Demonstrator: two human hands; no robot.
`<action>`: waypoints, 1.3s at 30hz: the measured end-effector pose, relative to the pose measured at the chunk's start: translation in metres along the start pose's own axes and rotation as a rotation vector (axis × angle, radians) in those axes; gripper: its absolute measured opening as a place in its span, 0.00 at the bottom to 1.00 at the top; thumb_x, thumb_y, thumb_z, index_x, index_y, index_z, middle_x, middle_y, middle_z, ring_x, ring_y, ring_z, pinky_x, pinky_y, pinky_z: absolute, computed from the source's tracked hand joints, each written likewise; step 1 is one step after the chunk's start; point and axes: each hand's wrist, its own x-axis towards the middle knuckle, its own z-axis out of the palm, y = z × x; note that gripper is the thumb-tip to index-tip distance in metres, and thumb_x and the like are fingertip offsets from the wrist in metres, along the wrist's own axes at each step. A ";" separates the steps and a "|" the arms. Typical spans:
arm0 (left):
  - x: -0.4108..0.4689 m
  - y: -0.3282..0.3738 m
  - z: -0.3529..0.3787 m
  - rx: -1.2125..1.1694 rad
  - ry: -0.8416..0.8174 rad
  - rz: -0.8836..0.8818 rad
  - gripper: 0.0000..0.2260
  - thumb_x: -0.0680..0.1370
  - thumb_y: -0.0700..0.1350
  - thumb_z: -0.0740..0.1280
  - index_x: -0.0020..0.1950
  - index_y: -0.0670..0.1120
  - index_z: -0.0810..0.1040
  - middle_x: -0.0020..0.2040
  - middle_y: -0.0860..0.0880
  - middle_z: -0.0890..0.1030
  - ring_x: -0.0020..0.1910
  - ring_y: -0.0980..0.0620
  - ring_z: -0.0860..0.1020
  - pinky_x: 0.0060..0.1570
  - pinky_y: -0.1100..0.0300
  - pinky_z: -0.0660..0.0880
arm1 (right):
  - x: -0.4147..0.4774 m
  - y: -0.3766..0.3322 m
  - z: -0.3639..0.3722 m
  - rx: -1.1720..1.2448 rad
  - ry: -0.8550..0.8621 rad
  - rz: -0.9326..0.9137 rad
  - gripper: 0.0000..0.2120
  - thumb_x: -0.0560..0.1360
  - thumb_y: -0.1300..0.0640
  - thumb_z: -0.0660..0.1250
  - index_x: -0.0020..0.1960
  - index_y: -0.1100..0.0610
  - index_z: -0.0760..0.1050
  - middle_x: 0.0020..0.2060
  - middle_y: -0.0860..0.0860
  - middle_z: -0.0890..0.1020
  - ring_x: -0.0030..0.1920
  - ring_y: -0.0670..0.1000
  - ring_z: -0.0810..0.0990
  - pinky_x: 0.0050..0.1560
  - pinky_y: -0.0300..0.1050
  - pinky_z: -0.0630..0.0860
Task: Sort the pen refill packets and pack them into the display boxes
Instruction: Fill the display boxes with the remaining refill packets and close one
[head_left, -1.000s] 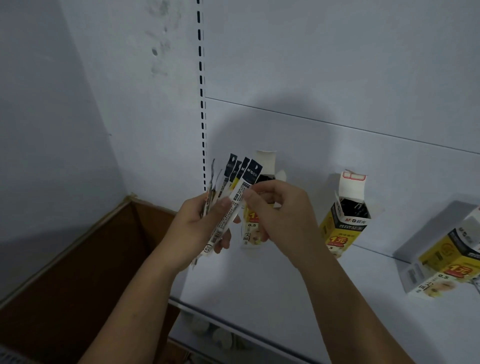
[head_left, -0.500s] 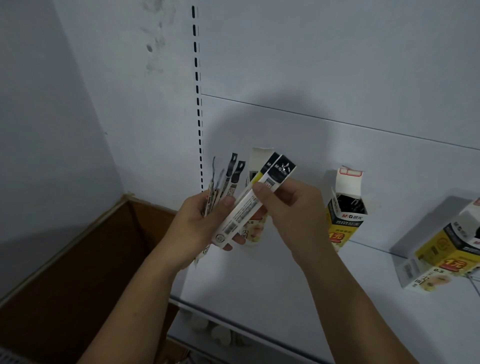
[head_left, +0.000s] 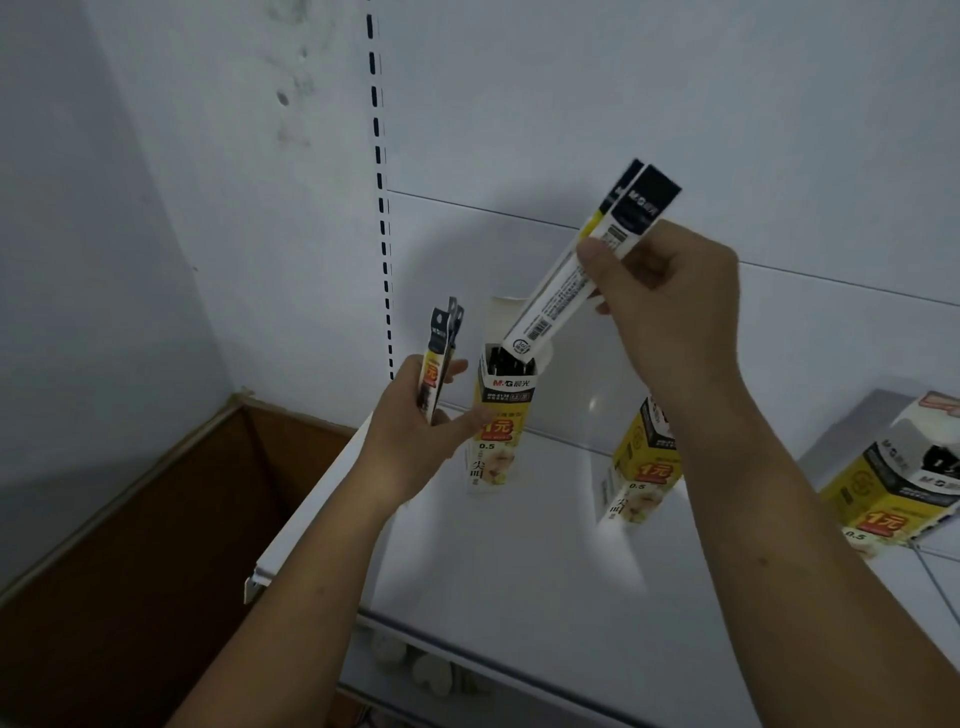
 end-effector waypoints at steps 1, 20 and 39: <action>0.002 0.000 0.002 -0.002 -0.014 0.009 0.20 0.74 0.47 0.79 0.61 0.56 0.74 0.63 0.59 0.80 0.30 0.56 0.77 0.37 0.58 0.80 | 0.001 0.002 0.003 -0.003 -0.016 0.000 0.02 0.79 0.53 0.74 0.48 0.48 0.84 0.39 0.45 0.87 0.40 0.48 0.86 0.44 0.55 0.84; 0.007 -0.005 0.009 0.052 -0.040 -0.010 0.15 0.77 0.45 0.76 0.61 0.51 0.76 0.58 0.59 0.84 0.36 0.54 0.84 0.39 0.59 0.82 | 0.012 0.012 0.008 -0.023 -0.320 -0.025 0.01 0.79 0.55 0.74 0.50 0.52 0.85 0.42 0.44 0.88 0.40 0.46 0.87 0.42 0.40 0.81; 0.005 -0.004 0.008 0.055 -0.050 0.012 0.13 0.78 0.46 0.75 0.56 0.55 0.75 0.53 0.62 0.83 0.36 0.57 0.84 0.36 0.64 0.80 | 0.011 0.019 0.009 -0.045 -0.294 -0.032 0.03 0.79 0.55 0.74 0.52 0.53 0.85 0.42 0.45 0.88 0.38 0.47 0.87 0.41 0.38 0.80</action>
